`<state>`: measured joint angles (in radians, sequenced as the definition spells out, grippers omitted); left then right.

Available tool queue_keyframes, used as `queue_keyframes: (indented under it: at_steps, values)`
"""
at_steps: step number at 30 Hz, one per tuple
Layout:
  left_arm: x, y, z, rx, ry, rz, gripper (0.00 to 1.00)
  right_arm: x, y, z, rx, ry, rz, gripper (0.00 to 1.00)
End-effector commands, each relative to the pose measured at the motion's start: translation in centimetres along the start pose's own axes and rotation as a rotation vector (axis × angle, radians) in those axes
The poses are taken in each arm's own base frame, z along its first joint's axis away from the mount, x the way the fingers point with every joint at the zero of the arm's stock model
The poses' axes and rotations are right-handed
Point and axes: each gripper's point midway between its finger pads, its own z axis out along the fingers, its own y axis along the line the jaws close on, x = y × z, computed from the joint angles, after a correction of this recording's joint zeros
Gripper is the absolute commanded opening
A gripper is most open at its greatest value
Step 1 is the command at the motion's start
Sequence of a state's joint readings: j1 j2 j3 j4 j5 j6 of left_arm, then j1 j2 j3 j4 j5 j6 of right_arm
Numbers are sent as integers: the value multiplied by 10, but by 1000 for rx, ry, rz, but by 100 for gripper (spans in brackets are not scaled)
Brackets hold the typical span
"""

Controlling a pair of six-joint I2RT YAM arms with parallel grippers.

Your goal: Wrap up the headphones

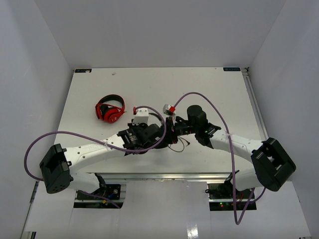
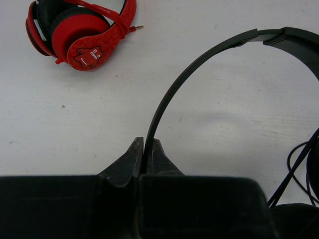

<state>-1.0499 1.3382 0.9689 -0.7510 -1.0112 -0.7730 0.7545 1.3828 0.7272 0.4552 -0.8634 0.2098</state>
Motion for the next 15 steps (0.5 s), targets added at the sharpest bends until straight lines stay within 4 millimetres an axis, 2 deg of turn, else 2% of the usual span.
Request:
queue_keyframes:
  at_steps: [1,9,15]
  values:
    - [-36,-1,-11,24,-51,-148,0,-13,21,1,-77,-52,-64,18]
    - [-39,-2,-11,7,-45,-184,0,-11,41,14,-164,-56,-70,18]
    - [-46,-1,-14,5,-49,-236,0,-7,33,21,-87,-70,-59,17]
